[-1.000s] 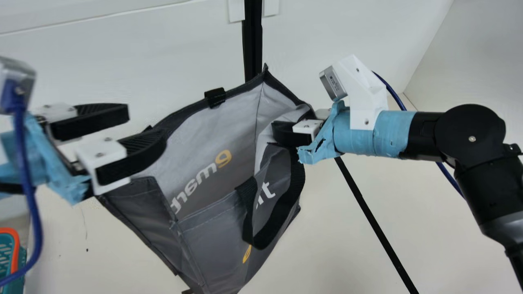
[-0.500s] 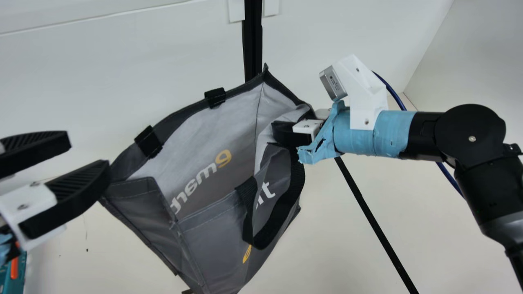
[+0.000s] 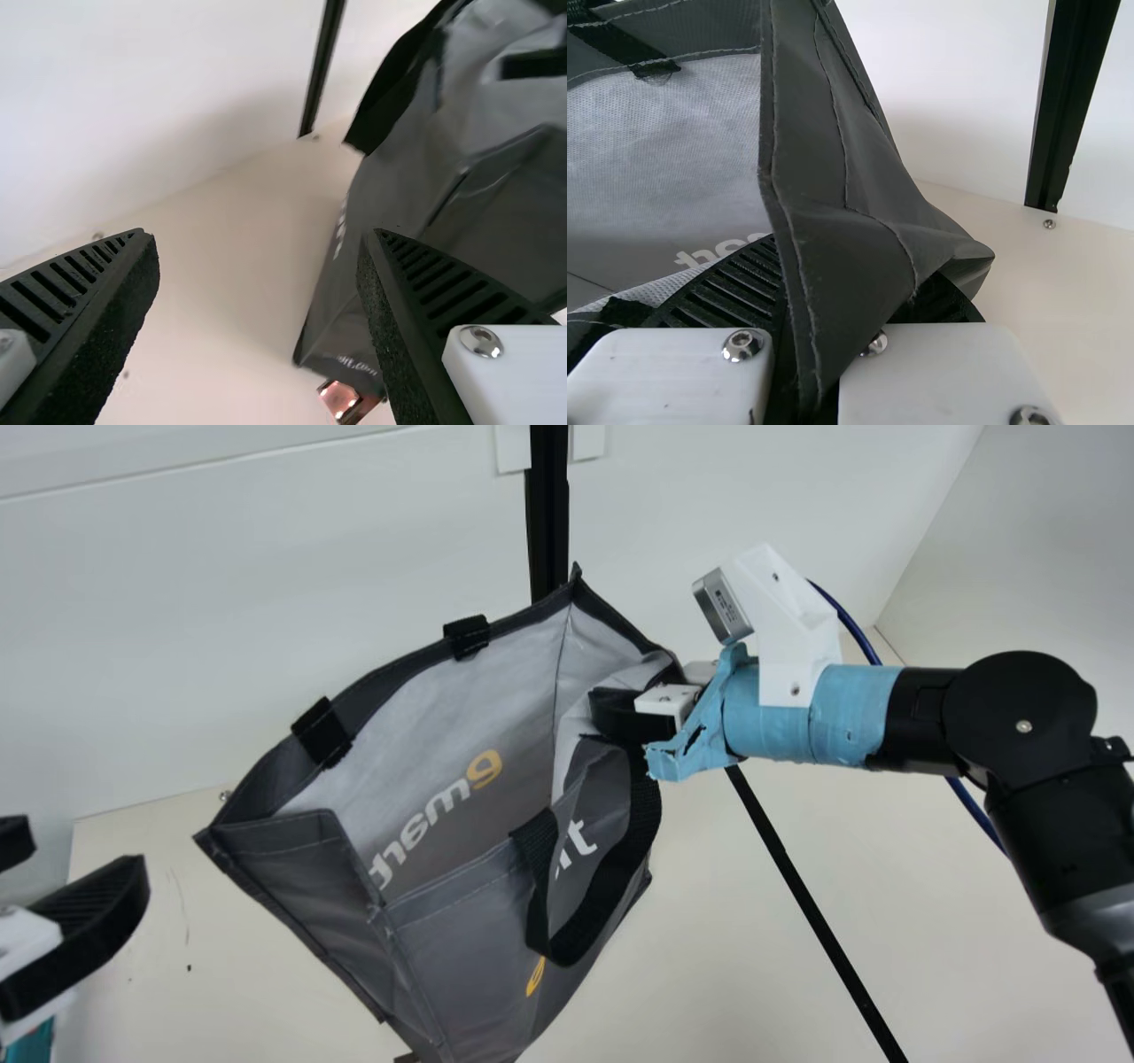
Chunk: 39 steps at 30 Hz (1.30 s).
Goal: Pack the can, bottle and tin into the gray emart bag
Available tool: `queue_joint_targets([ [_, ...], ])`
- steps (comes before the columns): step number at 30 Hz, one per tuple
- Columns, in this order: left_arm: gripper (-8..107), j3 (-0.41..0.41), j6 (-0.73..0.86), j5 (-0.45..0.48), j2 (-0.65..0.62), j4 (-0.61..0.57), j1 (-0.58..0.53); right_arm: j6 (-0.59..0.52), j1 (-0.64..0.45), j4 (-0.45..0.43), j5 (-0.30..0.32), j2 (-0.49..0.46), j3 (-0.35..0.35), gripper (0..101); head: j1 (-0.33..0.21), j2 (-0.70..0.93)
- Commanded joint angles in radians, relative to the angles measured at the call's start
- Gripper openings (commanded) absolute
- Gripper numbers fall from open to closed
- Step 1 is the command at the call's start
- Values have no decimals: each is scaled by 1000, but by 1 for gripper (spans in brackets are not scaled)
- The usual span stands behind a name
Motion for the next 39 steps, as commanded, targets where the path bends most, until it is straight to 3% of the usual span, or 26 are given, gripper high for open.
queue_joint_targets([
  [1,90,9,-35,-4,-12,99,-3,0,0,0,0,0,0,0,-23,-1],
  [18,90,92,-381,22,-53,750,-162,0,0,0,0,0,0,0,-23,-1],
  [19,90,88,-329,16,-52,618,-142,0,0,0,0,0,0,0,-23,-1],
  [24,90,93,-381,24,-52,742,-159,0,0,0,0,0,0,0,-23,-1],
  [32,90,93,-381,21,-52,748,-159,18,5,-15,-7,-20,8,0,-23,-1],
  [39,90,93,-381,22,-52,748,-159,58,-16,-73,-38,-6,-40,0,-23,-1],
])
